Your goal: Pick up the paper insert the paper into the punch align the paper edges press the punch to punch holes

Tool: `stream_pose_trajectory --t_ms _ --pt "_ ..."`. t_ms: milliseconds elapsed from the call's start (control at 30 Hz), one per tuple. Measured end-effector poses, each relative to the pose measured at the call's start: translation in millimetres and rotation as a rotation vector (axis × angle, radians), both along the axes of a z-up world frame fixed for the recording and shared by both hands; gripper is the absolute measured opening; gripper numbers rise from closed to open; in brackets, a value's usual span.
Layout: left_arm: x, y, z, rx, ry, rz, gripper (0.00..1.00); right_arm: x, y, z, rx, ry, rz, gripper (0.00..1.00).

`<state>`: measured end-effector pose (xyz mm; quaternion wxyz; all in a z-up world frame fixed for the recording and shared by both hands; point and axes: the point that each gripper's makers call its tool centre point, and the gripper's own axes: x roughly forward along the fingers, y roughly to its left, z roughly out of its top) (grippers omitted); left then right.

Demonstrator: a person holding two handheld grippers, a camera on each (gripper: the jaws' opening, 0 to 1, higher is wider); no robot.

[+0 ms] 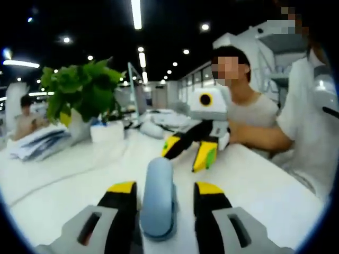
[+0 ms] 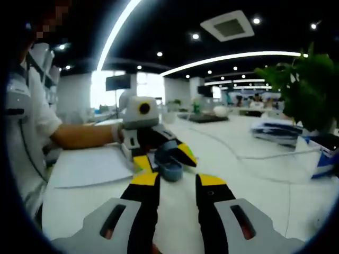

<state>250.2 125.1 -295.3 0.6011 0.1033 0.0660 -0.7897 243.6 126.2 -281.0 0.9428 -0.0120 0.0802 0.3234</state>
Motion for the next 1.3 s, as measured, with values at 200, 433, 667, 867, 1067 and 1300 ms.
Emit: stream_pose_trajectory --t_ms 200,433,667,867,1067,1300 --pt "10.0 -2.5 -1.8 0.004 -0.001 0.005 0.38 -3.6 5.6 -0.6 -0.002 0.003 0.004 0.30" --pt "15.6 -3.9 -1.2 0.001 0.002 0.011 0.34 -7.2 11.2 -1.0 -0.009 0.000 0.006 0.28" --pt "23.4 -6.5 -2.0 0.003 0.004 0.020 0.31 -11.6 17.7 -3.3 -0.011 0.015 0.007 0.28" --pt "30.6 -8.1 -2.1 0.002 0.012 0.027 0.27 1.7 1.0 -4.4 -0.044 0.003 -0.085 0.26" --pt "34.5 -9.0 -1.4 0.000 0.014 0.025 0.26 21.3 -4.2 -2.7 -0.038 0.004 -0.186 0.27" --pt "23.6 -8.2 -1.3 0.000 0.012 0.025 0.26 35.1 -9.1 -13.6 -0.106 0.039 -0.200 0.27"
